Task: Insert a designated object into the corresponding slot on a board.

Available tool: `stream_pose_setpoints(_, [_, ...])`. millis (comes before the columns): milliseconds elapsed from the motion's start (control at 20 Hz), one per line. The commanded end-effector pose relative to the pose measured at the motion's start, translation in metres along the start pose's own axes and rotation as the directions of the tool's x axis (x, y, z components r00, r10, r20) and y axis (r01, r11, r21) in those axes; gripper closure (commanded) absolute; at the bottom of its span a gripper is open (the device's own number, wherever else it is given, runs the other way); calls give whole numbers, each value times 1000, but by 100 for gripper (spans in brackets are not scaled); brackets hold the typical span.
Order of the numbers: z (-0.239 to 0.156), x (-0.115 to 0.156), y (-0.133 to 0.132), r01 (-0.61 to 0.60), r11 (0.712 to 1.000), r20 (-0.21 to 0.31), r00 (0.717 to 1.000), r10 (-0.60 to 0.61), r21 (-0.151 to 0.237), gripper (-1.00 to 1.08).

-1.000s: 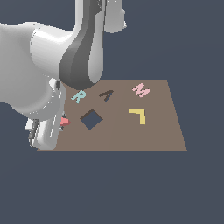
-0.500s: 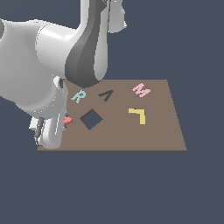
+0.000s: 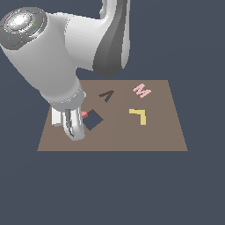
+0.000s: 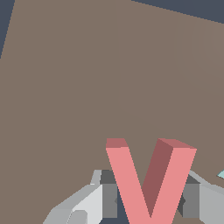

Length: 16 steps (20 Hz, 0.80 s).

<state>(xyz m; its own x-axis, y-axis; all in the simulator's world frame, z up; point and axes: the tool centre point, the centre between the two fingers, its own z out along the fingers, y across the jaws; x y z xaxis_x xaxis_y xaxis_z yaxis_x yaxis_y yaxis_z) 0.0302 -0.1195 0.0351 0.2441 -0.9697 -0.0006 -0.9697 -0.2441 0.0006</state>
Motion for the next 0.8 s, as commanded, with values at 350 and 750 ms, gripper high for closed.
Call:
stream_pose_setpoints(350, [-3,-73,32,281,960,0,960,-281,1,108])
stream_pose_setpoints(750, [-4,-109,59,432,902,0,902,-432,1,108])
